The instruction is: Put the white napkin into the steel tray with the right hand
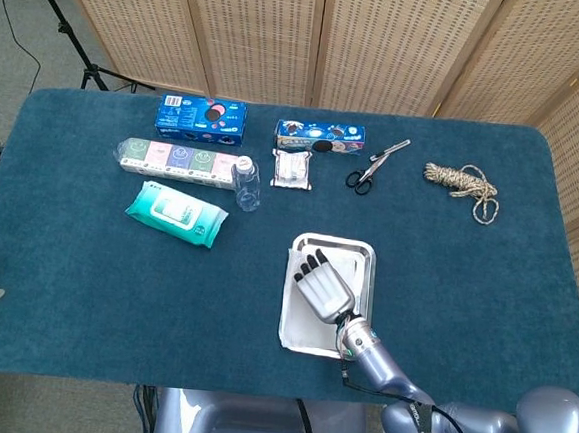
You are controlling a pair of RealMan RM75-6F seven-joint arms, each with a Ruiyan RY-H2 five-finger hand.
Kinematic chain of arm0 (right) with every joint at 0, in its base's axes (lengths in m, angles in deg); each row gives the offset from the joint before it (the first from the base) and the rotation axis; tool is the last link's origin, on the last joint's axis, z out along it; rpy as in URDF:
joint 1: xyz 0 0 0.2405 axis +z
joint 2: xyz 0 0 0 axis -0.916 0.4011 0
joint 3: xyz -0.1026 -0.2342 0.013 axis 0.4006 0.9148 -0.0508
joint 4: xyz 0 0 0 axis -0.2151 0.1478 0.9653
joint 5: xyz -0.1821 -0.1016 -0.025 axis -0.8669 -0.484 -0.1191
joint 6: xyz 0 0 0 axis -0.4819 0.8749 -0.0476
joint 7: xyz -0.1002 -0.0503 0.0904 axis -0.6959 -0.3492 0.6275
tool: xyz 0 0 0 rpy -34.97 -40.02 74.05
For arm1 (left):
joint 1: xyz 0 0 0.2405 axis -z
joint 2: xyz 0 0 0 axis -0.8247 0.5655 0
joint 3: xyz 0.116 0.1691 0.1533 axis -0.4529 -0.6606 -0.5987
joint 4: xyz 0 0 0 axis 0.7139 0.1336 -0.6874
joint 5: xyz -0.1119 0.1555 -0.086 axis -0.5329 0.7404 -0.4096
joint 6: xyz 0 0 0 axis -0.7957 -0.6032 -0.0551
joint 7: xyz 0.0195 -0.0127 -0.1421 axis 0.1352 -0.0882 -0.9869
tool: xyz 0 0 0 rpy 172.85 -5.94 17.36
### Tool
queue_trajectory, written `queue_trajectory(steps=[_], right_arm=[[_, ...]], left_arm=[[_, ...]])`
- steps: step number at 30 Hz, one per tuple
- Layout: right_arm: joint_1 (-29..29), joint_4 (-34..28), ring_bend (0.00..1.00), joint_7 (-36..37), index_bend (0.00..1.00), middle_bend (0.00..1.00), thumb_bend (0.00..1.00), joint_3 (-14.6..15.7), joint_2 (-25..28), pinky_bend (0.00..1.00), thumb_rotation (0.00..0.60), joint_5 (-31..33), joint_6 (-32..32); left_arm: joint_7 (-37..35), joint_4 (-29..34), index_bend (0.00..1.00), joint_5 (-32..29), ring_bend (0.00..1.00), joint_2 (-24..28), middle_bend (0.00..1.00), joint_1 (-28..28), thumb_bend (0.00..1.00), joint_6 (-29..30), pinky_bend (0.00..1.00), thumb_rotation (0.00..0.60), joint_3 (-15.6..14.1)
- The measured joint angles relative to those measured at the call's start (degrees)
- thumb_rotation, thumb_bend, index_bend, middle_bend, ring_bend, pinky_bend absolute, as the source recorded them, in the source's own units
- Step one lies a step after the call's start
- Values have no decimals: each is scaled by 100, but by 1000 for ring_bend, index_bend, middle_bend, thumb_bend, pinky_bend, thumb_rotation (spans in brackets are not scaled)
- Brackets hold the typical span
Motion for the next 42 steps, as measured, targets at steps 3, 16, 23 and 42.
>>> queue_trajectory(steps=[3,16,23,42], right_arm=[[6,54,231,0,401,362,1000,2,-12,172,600,74,23],[-43,255,231,107,401,362,1000,48,-30,172,600,301,167],[-45,104,231,139,401,361,1000,-16,-1,172,600,288,361],[-746,-1385,0,1976,0,0,0,-34,1363,57,600,-1199,1777]], left_arm=[[-17,-8,0,5,0,4,0,-4,0,1,0,600,-1],[15,4,0,-18,0,1,0,7,0,-19,0,600,7],[9,-4,0,-18,0,3,0,4,0,-16,0,600,8],[-58,-54,0,181,0,-25,0,-26,0,18,0,600,-52]])
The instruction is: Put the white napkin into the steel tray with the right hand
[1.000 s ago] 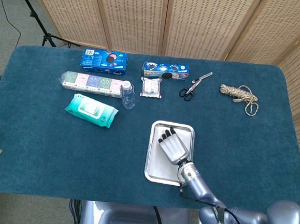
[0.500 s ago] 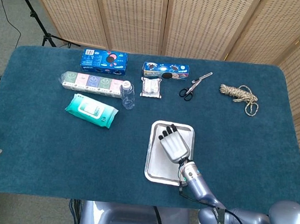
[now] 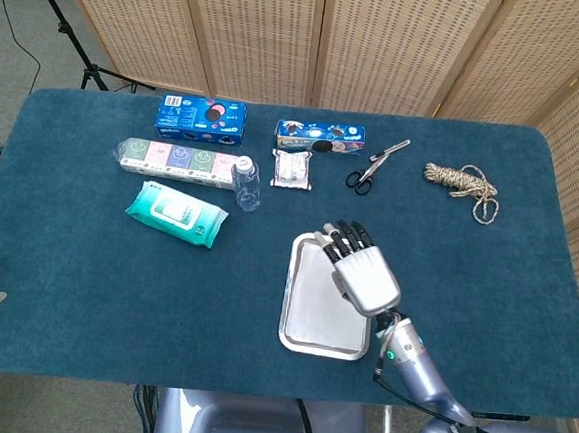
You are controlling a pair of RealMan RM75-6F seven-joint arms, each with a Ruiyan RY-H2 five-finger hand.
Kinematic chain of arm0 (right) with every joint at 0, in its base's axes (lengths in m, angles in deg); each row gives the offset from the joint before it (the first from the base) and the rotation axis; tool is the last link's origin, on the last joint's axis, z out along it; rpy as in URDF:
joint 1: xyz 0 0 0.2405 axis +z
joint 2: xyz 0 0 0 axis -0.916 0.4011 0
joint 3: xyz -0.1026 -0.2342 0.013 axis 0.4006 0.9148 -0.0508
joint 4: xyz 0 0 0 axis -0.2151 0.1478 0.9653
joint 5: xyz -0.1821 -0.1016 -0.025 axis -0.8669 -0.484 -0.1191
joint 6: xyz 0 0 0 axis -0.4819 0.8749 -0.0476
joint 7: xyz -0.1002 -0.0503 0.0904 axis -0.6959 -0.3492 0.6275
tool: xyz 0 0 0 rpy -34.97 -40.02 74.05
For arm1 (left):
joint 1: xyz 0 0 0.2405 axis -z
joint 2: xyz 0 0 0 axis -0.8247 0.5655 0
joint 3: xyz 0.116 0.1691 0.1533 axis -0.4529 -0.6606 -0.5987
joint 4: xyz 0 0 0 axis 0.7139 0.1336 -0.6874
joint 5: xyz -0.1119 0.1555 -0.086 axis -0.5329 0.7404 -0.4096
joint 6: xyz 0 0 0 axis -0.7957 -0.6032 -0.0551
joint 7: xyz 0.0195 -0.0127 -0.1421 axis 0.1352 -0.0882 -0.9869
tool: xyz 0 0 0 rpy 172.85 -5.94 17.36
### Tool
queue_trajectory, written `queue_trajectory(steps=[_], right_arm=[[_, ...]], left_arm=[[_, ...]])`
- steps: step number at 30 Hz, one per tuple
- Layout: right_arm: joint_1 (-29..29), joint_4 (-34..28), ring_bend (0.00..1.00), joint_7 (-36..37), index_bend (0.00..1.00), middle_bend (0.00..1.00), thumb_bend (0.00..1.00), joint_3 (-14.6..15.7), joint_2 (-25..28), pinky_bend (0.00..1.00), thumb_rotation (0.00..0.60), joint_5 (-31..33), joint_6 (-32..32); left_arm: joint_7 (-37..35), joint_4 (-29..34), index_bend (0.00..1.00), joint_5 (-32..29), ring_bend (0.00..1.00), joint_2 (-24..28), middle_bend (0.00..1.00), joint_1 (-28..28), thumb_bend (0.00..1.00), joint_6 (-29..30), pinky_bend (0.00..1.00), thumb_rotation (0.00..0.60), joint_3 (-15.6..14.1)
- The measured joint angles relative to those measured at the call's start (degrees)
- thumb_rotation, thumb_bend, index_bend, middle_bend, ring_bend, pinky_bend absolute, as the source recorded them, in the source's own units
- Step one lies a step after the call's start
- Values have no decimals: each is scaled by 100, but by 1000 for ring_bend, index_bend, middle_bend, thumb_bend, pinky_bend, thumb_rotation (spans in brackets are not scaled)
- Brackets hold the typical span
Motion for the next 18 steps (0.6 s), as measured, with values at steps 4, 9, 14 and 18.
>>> queue_trajectory(steps=[4,9,14,18], right_arm=[[-523,-39,0,856,0,0,0,176,459,41,600,-571,862],[-1256,3,0,1995,0,0,0,394,999,19,600,-926,1771],[-2016,252,0,2926,0,0,0,670,1299,0,600,-1052,2348],[-2571,570,0,3438,0,0,0,877,1405,0,600,-1128,2756]], left_arm=[[91,-46,0,154,0,-135,0,-61,0,200,0,600,-24],[323,-147,0,330,0,-384,0,-180,0,458,0,600,-80],[515,-301,0,527,0,-661,0,-364,0,788,0,600,-171],[644,-470,0,629,0,-879,0,-531,0,1074,0,600,-223]])
